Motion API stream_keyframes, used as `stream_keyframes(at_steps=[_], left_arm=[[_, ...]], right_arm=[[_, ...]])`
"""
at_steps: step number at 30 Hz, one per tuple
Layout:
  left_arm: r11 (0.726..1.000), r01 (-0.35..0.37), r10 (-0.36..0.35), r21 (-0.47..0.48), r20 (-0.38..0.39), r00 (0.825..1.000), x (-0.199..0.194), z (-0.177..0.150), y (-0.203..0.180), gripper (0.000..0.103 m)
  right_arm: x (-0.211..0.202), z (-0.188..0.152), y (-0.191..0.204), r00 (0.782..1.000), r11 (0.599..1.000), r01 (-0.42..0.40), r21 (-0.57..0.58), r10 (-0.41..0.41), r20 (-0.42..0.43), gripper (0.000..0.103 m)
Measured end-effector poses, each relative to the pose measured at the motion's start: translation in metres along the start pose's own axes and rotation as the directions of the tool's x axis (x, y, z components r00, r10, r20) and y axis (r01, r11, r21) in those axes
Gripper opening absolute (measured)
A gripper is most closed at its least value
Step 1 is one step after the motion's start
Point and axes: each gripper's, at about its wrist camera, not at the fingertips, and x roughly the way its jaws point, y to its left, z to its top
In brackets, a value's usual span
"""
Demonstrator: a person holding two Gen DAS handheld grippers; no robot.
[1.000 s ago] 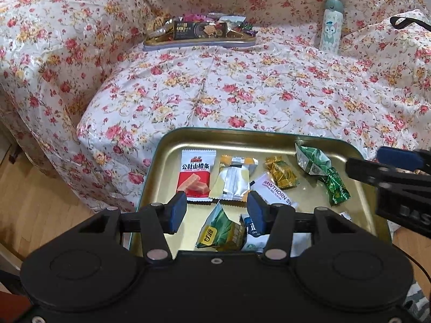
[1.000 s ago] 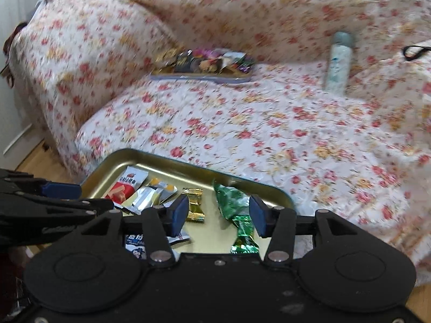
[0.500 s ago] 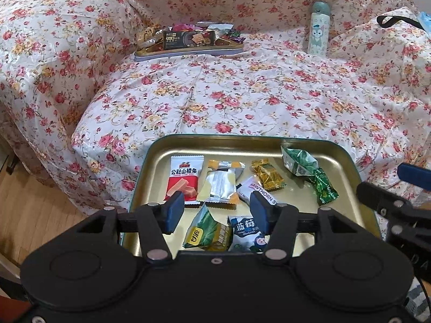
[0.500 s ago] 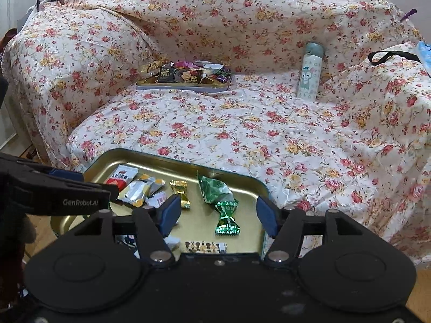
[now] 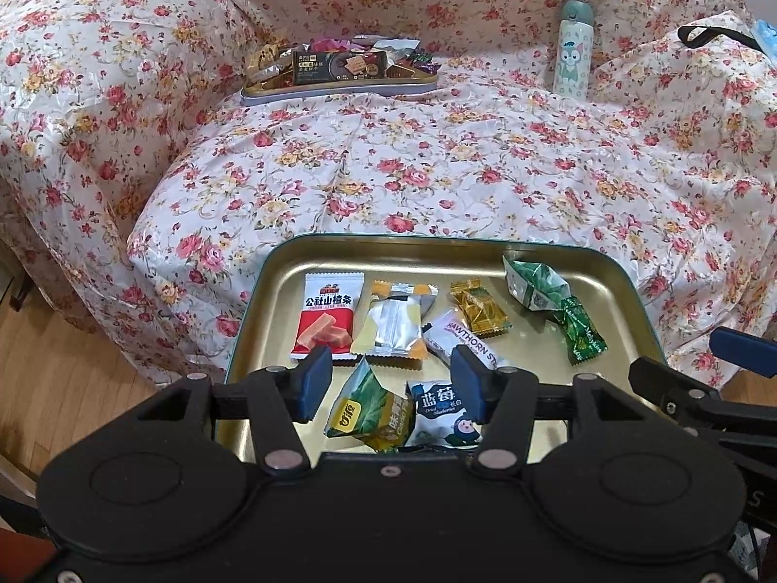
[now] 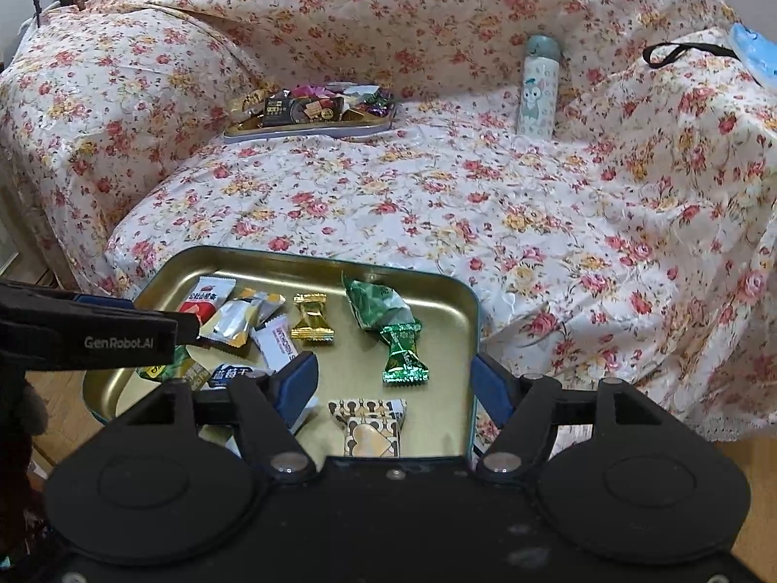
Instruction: Organize snacks
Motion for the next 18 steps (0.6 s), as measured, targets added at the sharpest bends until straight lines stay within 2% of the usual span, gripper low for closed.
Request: stream_keyframes(at_steps=[18], left_arm=[[1.000,0.003,-0.003,-0.010,-0.011,1.000,0.0003,-0.0035,0.0004,0.060]], right_arm=[[0.0068,-0.0025,0.0007,0.999,1.000,0.013,0.013,-0.013,-0.035,0.074]])
